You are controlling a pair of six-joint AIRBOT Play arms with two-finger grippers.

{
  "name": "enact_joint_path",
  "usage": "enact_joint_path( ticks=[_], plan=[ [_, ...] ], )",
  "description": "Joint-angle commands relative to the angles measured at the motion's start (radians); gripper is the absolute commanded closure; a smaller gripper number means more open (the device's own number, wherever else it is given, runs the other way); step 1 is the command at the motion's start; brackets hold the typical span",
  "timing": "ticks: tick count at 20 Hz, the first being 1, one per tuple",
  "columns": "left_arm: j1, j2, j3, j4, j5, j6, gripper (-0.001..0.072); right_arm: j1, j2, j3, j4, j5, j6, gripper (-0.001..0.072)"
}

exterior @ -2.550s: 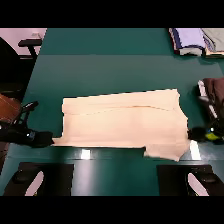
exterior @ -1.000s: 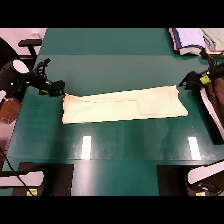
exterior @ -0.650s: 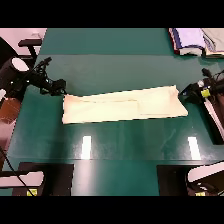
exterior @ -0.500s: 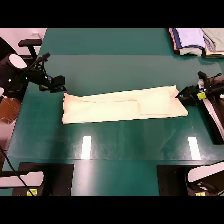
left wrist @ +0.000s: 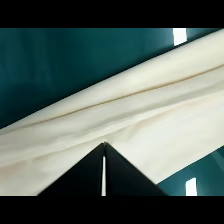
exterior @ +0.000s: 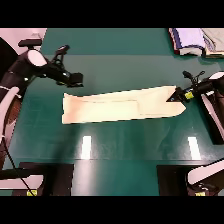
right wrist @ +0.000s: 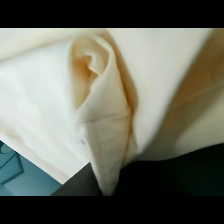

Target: Fold the shirts.

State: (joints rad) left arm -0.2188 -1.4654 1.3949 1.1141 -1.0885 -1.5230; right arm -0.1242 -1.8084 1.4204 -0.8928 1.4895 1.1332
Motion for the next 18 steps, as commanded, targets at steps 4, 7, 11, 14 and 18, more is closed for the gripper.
enact_joint_path(
  ticks=[4,7,11,14,18],
  plan=[
    [-0.24,-0.121,0.02,0.0,0.159,-0.043,0.0683,0.08,0.135,0.11,0.011,0.044,0.048,0.0698],
    [-0.305,-0.238,0.106,-0.01,0.161,-0.053,0.0683,0.15,0.22,0.212,0.012,0.054,0.134,0.0698],
    [-0.362,-0.366,0.231,-0.024,0.145,-0.061,0.0683,0.285,0.269,0.367,0.011,0.065,0.192,0.0698],
    [-0.37,-0.408,0.252,-0.031,0.145,-0.086,0.0683,0.373,0.275,0.464,0.011,0.065,0.23,0.0698],
    [-0.372,-0.424,0.252,-0.026,0.172,-0.104,0.0683,0.461,0.275,0.521,0.011,0.055,0.241,0.0698]
  ],
)
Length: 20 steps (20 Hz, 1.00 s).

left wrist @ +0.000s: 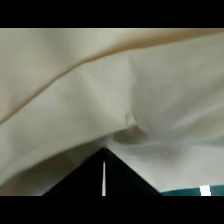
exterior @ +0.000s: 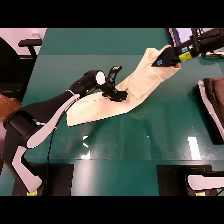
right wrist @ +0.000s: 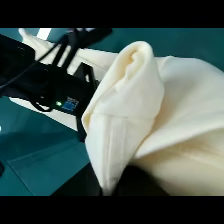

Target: Fold the shirts.

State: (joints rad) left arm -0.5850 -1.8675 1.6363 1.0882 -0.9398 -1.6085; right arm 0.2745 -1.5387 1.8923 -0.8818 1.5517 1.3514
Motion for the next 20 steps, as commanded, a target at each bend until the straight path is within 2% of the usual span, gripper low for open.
enact_joint_path(
  ticks=[1,3,6,11,15,17,18,20],
  plan=[
    [-0.005,-0.023,0.01,0.0,0.037,-0.019,0.0682,0.081,0.005,0.048,0.0,-0.007,0.028,0.0698],
    [-0.003,-0.022,0.016,0.0,0.036,-0.018,0.0682,0.104,0.005,0.048,0.0,-0.013,0.029,0.0697],
    [0.039,0.002,0.068,0.016,-0.064,-0.015,0.0682,0.128,0.005,0.048,0.0,-0.054,0.028,0.0698],
    [0.213,0.232,0.071,0.209,-0.145,-0.011,0.0681,0.184,0.0,0.048,0.009,-0.104,0.028,0.0697],
    [0.406,0.437,0.071,0.313,-0.177,0.003,0.0681,0.364,-0.099,0.049,0.197,-0.25,-0.053,0.0696],
    [0.487,0.517,0.071,0.321,-0.187,0.018,0.068,0.5,-0.189,0.049,0.208,-0.364,-0.076,0.0684],
    [0.52,0.548,0.071,0.321,-0.195,0.019,0.068,0.57,-0.238,0.049,0.209,-0.425,-0.119,0.0563],
    [0.575,0.592,0.071,0.321,-0.225,0.02,0.0681,0.674,-0.322,0.064,0.198,-0.498,-0.203,0.0201]
  ],
)
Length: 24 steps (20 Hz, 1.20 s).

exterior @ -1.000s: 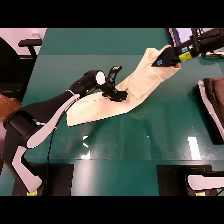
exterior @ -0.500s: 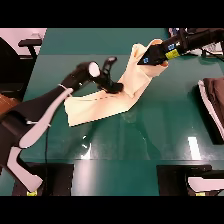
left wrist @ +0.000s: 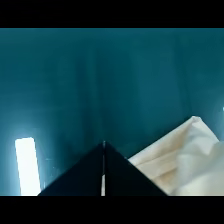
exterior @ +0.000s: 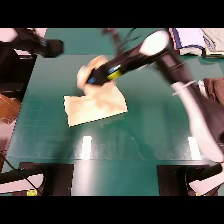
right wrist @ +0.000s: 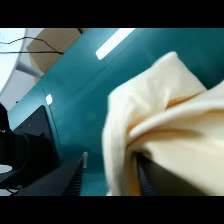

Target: Fold the shirts.

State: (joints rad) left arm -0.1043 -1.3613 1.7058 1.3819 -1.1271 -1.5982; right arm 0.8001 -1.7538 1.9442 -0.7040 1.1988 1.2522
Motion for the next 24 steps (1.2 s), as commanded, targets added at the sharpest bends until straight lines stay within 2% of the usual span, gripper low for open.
enact_joint_path(
  ticks=[1,3,6,11,16,20,24],
  plan=[
    [0.114,0.1,0.001,0.027,-0.06,0.01,0.068,0.169,-0.142,0.039,0.021,-0.126,-0.11,0.0148],
    [0.142,0.116,0.001,0.027,-0.113,0.039,0.068,0.155,-0.177,0.101,0.019,-0.018,-0.091,0.0162],
    [0.155,0.123,0.001,0.029,-0.178,0.062,0.068,0.031,-0.116,0.015,0.019,0.07,-0.062,0.0164],
    [0.155,0.123,0.001,-0.002,-0.191,0.062,0.068,-0.272,0.043,-0.33,0.019,0.072,-0.029,0.0164],
    [0.155,0.123,-0.001,-0.068,-0.184,0.062,0.068,-0.496,0.048,-0.54,0.021,0.061,-0.029,0.0149],
    [0.154,0.119,-0.007,-0.096,-0.163,0.062,0.068,-0.493,-0.038,-0.557,0.025,0.06,-0.029,0.0149],
    [0.154,0.119,-0.007,-0.1,-0.152,0.062,0.068,-0.394,-0.142,-0.501,0.063,0.066,-0.029,0.0149]
  ],
)
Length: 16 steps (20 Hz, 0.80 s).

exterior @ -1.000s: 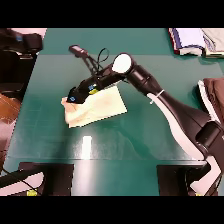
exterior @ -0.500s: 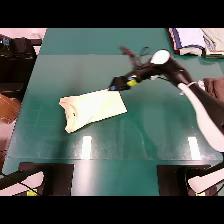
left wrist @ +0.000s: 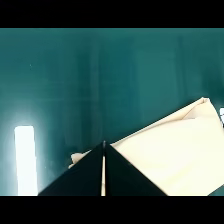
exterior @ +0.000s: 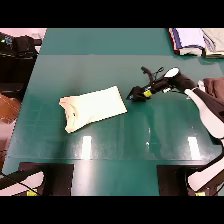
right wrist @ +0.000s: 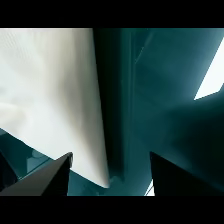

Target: Fold the shirts.

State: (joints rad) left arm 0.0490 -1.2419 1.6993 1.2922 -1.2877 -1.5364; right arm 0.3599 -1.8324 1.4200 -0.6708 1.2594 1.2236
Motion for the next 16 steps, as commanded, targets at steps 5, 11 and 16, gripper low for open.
enact_joint_path(
  ticks=[5,11,16],
  plan=[
    [0.0,0.0,0.0,-0.011,0.008,0.0,0.068,0.191,-0.187,0.216,0.102,-0.02,0.012,0.0161],
    [-0.007,0.0,0.0,-0.054,0.017,0.0,0.0681,0.236,-0.216,0.361,0.092,-0.08,0.017,0.0696],
    [-0.151,0.0,0.0,-0.043,0.06,0.0,0.0681,0.077,-0.103,0.397,-0.002,-0.093,0.124,0.0697]
  ],
)
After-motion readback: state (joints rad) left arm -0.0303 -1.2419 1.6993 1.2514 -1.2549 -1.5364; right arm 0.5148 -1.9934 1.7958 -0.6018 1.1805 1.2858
